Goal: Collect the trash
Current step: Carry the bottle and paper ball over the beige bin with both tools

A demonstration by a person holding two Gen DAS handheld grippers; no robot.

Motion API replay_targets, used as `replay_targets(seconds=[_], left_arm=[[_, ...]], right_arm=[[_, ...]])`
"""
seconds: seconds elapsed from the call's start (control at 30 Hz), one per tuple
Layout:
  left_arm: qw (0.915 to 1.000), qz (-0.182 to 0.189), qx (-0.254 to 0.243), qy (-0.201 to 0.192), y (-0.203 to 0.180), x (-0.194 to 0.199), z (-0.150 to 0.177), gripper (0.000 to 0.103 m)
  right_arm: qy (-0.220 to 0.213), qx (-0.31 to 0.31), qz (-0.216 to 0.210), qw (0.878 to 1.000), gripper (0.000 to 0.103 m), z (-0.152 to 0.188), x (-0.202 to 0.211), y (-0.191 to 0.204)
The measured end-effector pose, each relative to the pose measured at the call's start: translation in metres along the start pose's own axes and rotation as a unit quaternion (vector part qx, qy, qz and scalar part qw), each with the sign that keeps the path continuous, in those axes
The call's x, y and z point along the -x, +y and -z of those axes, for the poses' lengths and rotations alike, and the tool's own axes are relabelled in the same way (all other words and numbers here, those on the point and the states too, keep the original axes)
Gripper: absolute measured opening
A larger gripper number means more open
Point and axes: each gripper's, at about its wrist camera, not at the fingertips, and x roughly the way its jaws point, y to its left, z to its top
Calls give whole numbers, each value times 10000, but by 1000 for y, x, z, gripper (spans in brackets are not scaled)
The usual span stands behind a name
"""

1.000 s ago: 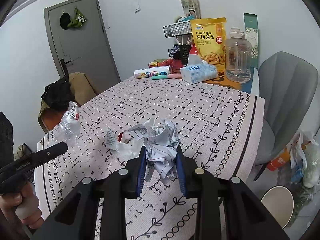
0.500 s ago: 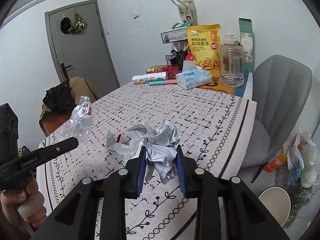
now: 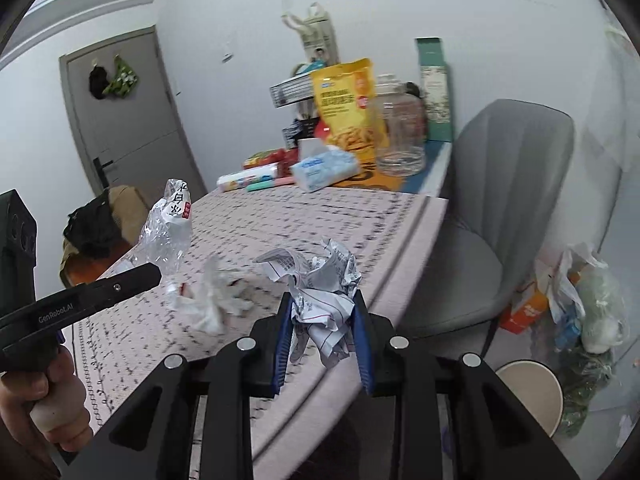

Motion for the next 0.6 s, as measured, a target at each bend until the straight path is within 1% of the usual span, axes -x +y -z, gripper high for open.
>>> replay_targets(seconds=[0.37, 0.6], left_arm=[[9971, 358, -508, 450, -85, -70, 1, 32], [9934, 487, -739, 725, -133, -120, 8, 32]], right_arm=[[-122, -605, 504, 9968, 28, 17, 27, -94], [-81, -993, 769, 9920, 28, 32, 26, -149]])
